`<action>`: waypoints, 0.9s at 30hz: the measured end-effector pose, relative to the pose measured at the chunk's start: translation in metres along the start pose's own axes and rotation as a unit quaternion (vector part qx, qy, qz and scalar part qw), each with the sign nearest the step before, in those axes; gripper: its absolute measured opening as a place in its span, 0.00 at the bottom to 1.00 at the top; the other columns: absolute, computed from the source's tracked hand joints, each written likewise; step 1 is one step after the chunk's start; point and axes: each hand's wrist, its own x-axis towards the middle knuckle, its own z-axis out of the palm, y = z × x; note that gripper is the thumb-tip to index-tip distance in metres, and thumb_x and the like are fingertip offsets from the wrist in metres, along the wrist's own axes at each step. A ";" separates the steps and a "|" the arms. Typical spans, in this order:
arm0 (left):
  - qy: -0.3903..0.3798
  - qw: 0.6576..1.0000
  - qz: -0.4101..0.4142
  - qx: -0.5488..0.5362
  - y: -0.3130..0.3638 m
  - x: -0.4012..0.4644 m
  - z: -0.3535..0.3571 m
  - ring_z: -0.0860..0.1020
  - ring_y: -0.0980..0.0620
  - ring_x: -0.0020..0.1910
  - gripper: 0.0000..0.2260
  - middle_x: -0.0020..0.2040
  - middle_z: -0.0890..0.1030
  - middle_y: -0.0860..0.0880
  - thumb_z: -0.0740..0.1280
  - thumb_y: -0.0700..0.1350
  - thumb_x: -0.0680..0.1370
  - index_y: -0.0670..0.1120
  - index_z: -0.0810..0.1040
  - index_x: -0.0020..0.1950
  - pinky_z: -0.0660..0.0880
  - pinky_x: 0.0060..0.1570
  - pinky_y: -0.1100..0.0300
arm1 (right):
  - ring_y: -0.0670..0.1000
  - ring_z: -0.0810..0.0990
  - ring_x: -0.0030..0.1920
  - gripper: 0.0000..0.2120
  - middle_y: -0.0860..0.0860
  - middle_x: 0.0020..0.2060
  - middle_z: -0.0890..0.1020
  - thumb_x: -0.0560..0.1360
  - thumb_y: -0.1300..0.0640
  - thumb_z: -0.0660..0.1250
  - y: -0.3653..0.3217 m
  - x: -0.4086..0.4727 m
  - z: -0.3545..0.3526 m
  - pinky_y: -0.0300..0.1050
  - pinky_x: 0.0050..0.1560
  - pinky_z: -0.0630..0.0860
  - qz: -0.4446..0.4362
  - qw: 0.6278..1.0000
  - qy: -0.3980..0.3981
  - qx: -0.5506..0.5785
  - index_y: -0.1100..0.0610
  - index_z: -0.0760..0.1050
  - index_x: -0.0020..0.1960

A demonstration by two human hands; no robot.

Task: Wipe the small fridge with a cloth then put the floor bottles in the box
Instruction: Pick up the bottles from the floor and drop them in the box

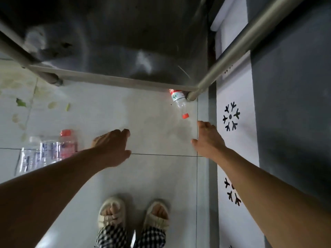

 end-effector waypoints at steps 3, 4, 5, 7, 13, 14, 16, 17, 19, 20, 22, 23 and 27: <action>0.025 0.999 -0.019 -0.006 0.002 0.040 0.023 0.74 0.45 0.61 0.24 0.63 0.73 0.48 0.65 0.54 0.75 0.50 0.63 0.68 0.71 0.51 0.54 | 0.58 0.67 0.65 0.30 0.57 0.67 0.69 0.76 0.53 0.66 0.005 0.039 0.024 0.51 0.59 0.70 -0.028 0.999 0.029 0.007 0.57 0.57 0.73; 0.035 0.999 -0.028 -0.010 0.002 0.055 0.031 0.74 0.44 0.60 0.23 0.62 0.74 0.47 0.65 0.53 0.75 0.49 0.64 0.68 0.70 0.50 0.54 | 0.58 0.67 0.65 0.30 0.57 0.66 0.69 0.76 0.54 0.67 0.007 0.053 0.033 0.50 0.59 0.70 -0.034 0.999 0.037 0.009 0.56 0.57 0.72; 0.044 0.998 -0.036 -0.013 0.001 0.069 0.038 0.74 0.43 0.60 0.23 0.61 0.74 0.46 0.65 0.52 0.75 0.49 0.64 0.67 0.70 0.49 0.54 | 0.58 0.68 0.64 0.29 0.57 0.65 0.69 0.76 0.54 0.67 0.008 0.068 0.042 0.50 0.58 0.70 -0.037 0.998 0.046 0.009 0.56 0.58 0.72; 0.058 0.997 -0.044 -0.015 0.000 0.098 0.054 0.74 0.43 0.59 0.23 0.61 0.74 0.45 0.65 0.52 0.75 0.48 0.65 0.67 0.71 0.50 0.52 | 0.58 0.69 0.63 0.29 0.58 0.65 0.70 0.76 0.54 0.67 0.010 0.099 0.061 0.50 0.56 0.71 -0.026 0.998 0.063 0.010 0.57 0.57 0.71; 0.091 0.995 -0.033 -0.009 -0.017 0.168 0.098 0.72 0.44 0.62 0.25 0.63 0.73 0.46 0.66 0.52 0.75 0.48 0.63 0.69 0.71 0.55 0.50 | 0.60 0.70 0.64 0.35 0.60 0.66 0.67 0.76 0.52 0.66 0.008 0.190 0.107 0.52 0.56 0.72 0.011 0.992 0.113 0.048 0.58 0.50 0.75; 0.095 0.995 -0.026 -0.008 -0.021 0.177 0.103 0.72 0.45 0.62 0.25 0.63 0.73 0.46 0.66 0.52 0.75 0.48 0.63 0.69 0.71 0.55 0.50 | 0.61 0.69 0.65 0.37 0.60 0.67 0.66 0.76 0.52 0.67 0.006 0.203 0.113 0.52 0.58 0.71 0.013 0.991 0.125 0.052 0.58 0.49 0.76; 0.101 0.995 -0.017 -0.012 -0.028 0.191 0.112 0.72 0.45 0.62 0.25 0.63 0.73 0.47 0.66 0.52 0.75 0.48 0.64 0.69 0.71 0.55 0.49 | 0.61 0.66 0.68 0.40 0.61 0.70 0.62 0.75 0.51 0.68 0.002 0.226 0.121 0.54 0.62 0.69 0.017 0.987 0.148 0.056 0.59 0.47 0.77; 0.103 0.994 -0.016 -0.015 -0.031 0.197 0.115 0.73 0.45 0.61 0.25 0.62 0.73 0.46 0.66 0.52 0.75 0.47 0.64 0.69 0.72 0.54 0.49 | 0.61 0.65 0.68 0.41 0.61 0.71 0.61 0.75 0.50 0.68 0.000 0.236 0.124 0.55 0.62 0.69 0.021 0.986 0.157 0.052 0.58 0.46 0.77; 0.111 0.993 -0.016 -0.022 -0.037 0.206 0.121 0.73 0.45 0.60 0.25 0.61 0.74 0.46 0.66 0.52 0.75 0.47 0.64 0.68 0.72 0.53 0.50 | 0.61 0.64 0.69 0.43 0.61 0.72 0.60 0.74 0.50 0.70 -0.003 0.253 0.129 0.56 0.62 0.69 0.027 0.984 0.172 0.026 0.58 0.45 0.77; 0.116 0.993 -0.017 -0.026 -0.038 0.210 0.123 0.73 0.45 0.60 0.25 0.61 0.74 0.46 0.66 0.53 0.75 0.47 0.64 0.68 0.73 0.52 0.50 | 0.61 0.65 0.69 0.44 0.62 0.72 0.60 0.73 0.49 0.70 -0.004 0.261 0.131 0.56 0.61 0.70 0.028 0.984 0.177 0.006 0.57 0.45 0.77; 0.126 0.991 -0.013 -0.034 -0.040 0.215 0.128 0.73 0.45 0.60 0.25 0.62 0.73 0.46 0.66 0.53 0.75 0.47 0.63 0.69 0.73 0.52 0.49 | 0.62 0.66 0.68 0.44 0.63 0.71 0.60 0.73 0.49 0.71 -0.006 0.272 0.134 0.55 0.59 0.72 0.030 0.982 0.186 -0.025 0.56 0.45 0.77; 0.129 0.991 -0.008 -0.035 -0.041 0.217 0.130 0.73 0.45 0.61 0.26 0.63 0.73 0.46 0.66 0.53 0.75 0.47 0.63 0.69 0.73 0.52 0.50 | 0.63 0.66 0.68 0.44 0.64 0.71 0.60 0.73 0.50 0.71 -0.007 0.277 0.135 0.56 0.59 0.73 0.031 0.981 0.190 -0.033 0.56 0.45 0.77; 0.128 0.991 -0.008 -0.035 -0.046 0.214 0.130 0.72 0.45 0.61 0.25 0.63 0.73 0.46 0.65 0.53 0.76 0.47 0.63 0.69 0.72 0.52 0.50 | 0.65 0.59 0.71 0.44 0.66 0.71 0.57 0.74 0.52 0.70 -0.016 0.278 0.140 0.57 0.63 0.70 0.040 0.983 0.176 -0.042 0.55 0.44 0.78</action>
